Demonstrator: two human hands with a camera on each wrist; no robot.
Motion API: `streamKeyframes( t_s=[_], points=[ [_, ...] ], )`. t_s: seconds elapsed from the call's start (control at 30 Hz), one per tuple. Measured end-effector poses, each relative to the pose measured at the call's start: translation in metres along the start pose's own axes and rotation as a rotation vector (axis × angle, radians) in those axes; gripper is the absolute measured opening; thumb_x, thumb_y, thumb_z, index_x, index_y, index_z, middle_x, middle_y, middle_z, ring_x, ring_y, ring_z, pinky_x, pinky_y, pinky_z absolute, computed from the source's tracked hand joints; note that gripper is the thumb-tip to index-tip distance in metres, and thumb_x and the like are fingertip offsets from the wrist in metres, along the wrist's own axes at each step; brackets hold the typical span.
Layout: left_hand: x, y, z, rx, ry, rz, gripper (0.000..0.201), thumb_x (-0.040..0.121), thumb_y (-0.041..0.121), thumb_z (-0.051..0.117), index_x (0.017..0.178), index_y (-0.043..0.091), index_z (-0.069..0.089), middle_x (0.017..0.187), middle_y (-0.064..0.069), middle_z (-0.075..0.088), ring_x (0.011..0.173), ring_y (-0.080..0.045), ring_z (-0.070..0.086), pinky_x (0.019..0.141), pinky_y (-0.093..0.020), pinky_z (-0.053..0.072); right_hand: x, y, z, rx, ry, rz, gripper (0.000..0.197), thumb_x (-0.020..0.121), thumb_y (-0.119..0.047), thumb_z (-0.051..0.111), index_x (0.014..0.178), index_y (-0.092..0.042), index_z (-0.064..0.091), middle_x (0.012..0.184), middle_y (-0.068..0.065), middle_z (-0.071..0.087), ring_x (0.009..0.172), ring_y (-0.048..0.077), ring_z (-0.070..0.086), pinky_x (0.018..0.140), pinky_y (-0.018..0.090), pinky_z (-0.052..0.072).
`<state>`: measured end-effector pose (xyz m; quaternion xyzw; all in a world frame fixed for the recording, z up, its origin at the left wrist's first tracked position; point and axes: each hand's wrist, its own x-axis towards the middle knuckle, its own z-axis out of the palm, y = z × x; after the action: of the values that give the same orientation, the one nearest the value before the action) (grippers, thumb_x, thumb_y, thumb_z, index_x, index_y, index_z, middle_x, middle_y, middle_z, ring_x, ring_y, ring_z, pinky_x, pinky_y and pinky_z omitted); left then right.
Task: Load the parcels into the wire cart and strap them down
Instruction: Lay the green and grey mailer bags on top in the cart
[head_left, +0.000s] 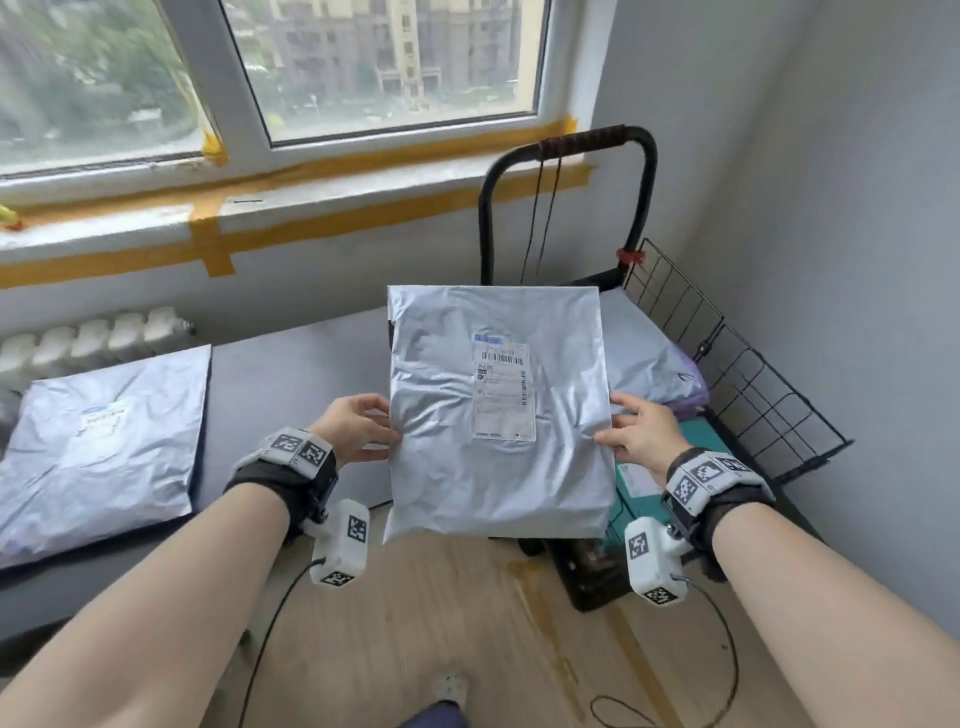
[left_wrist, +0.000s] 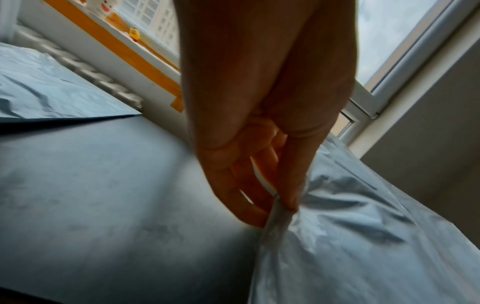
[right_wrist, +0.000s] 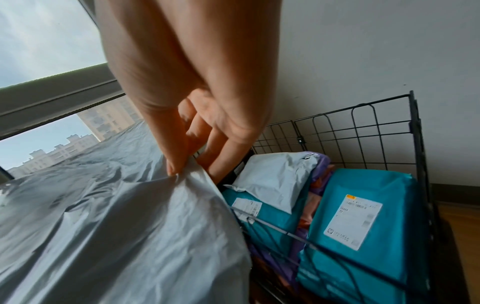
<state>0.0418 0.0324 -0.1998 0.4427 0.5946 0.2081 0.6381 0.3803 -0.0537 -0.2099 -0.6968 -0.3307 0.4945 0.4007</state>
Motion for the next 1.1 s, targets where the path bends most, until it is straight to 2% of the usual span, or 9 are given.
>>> streamKeyframes(
  t_s=[0.17, 0.23, 0.3, 0.5, 0.63, 0.77, 0.87, 0.97, 1.1],
  points=[
    [0.038, 0.027, 0.052, 0.055, -0.053, -0.02, 0.037, 0.079, -0.018, 0.059, 0.102, 0.011, 0.06, 0.086, -0.005, 0.065, 0.076, -0.018, 0.061, 0.072, -0.032, 0.056, 0.032, 0.0, -0.054, 0.051, -0.002, 0.073, 0.056, 0.079, 0.016, 0.063, 0.129, -0.003, 0.048, 0.09, 0.013, 0.065, 0.077, 0.022, 0.06, 0.052, 0.027, 0.051],
    [0.061, 0.04, 0.072, 0.058, -0.086, -0.024, 0.041, 0.079, -0.017, 0.059, 0.108, 0.012, 0.061, 0.089, -0.006, 0.066, 0.076, -0.018, 0.062, 0.067, -0.029, 0.058, 0.051, -0.001, -0.074, 0.064, 0.018, 0.1, 0.059, 0.078, 0.014, 0.065, 0.132, -0.003, 0.047, 0.105, 0.02, 0.064, 0.088, 0.027, 0.061, 0.071, 0.036, 0.054],
    [0.083, 0.056, 0.092, 0.052, -0.11, -0.022, 0.04, 0.079, -0.018, 0.059, 0.106, 0.012, 0.061, 0.087, -0.006, 0.066, 0.074, -0.019, 0.062, 0.062, -0.026, 0.057, 0.07, -0.006, -0.095, 0.058, 0.034, 0.112, 0.062, 0.077, 0.011, 0.068, 0.133, -0.003, 0.046, 0.117, 0.022, 0.061, 0.094, 0.027, 0.062, 0.085, 0.044, 0.05],
    [0.141, 0.091, 0.159, 0.075, -0.09, -0.038, 0.032, 0.078, -0.019, 0.058, 0.081, 0.013, 0.059, 0.078, -0.005, 0.062, 0.072, -0.018, 0.059, 0.068, -0.03, 0.055, 0.129, -0.015, -0.159, 0.038, 0.032, 0.169, 0.053, 0.081, 0.008, 0.065, 0.13, -0.007, 0.052, 0.111, 0.015, 0.066, 0.085, 0.021, 0.063, 0.079, 0.038, 0.054],
    [0.176, 0.105, 0.207, 0.076, -0.039, -0.08, 0.032, 0.079, -0.021, 0.055, 0.078, 0.011, 0.058, 0.066, -0.003, 0.064, 0.068, -0.016, 0.059, 0.054, -0.024, 0.056, 0.174, -0.01, -0.196, 0.016, 0.026, 0.208, 0.049, 0.081, 0.007, 0.066, 0.126, -0.009, 0.054, 0.114, 0.014, 0.065, 0.095, 0.024, 0.063, 0.084, 0.042, 0.053],
    [0.213, 0.103, 0.255, 0.104, 0.075, -0.111, 0.029, 0.077, -0.02, 0.056, 0.075, 0.009, 0.058, 0.077, -0.014, 0.06, 0.075, -0.026, 0.057, 0.076, -0.043, 0.055, 0.23, -0.004, -0.227, -0.034, -0.032, 0.257, 0.044, 0.082, 0.01, 0.064, 0.123, -0.006, 0.057, 0.107, 0.016, 0.066, 0.086, 0.022, 0.063, 0.071, 0.035, 0.054],
    [0.232, 0.096, 0.283, 0.181, 0.195, -0.108, 0.019, 0.078, -0.01, 0.062, 0.078, 0.009, 0.059, 0.073, -0.014, 0.061, 0.066, -0.025, 0.055, 0.067, -0.036, 0.053, 0.269, -0.003, -0.242, -0.082, -0.108, 0.27, 0.044, 0.081, 0.011, 0.064, 0.121, -0.004, 0.059, 0.107, 0.018, 0.066, 0.081, 0.021, 0.063, 0.063, 0.031, 0.052],
    [0.251, 0.09, 0.303, 0.196, 0.32, -0.133, 0.013, 0.079, -0.002, 0.065, 0.087, 0.007, 0.061, 0.072, -0.013, 0.061, 0.067, -0.026, 0.055, 0.064, -0.033, 0.049, 0.309, 0.005, -0.251, -0.143, -0.151, 0.273, 0.047, 0.079, 0.013, 0.065, 0.122, -0.003, 0.058, 0.107, 0.018, 0.066, 0.089, 0.025, 0.062, 0.074, 0.036, 0.053],
    [0.283, 0.075, 0.324, 0.263, 0.449, -0.197, 0.004, 0.082, 0.013, 0.064, 0.083, 0.015, 0.061, 0.081, -0.009, 0.066, 0.074, -0.025, 0.059, 0.07, -0.031, 0.05, 0.358, 0.022, -0.248, -0.234, -0.225, 0.264, 0.043, 0.076, 0.018, 0.063, 0.117, 0.005, 0.059, 0.093, 0.013, 0.067, 0.084, 0.023, 0.061, 0.085, 0.042, 0.05]
  ],
)
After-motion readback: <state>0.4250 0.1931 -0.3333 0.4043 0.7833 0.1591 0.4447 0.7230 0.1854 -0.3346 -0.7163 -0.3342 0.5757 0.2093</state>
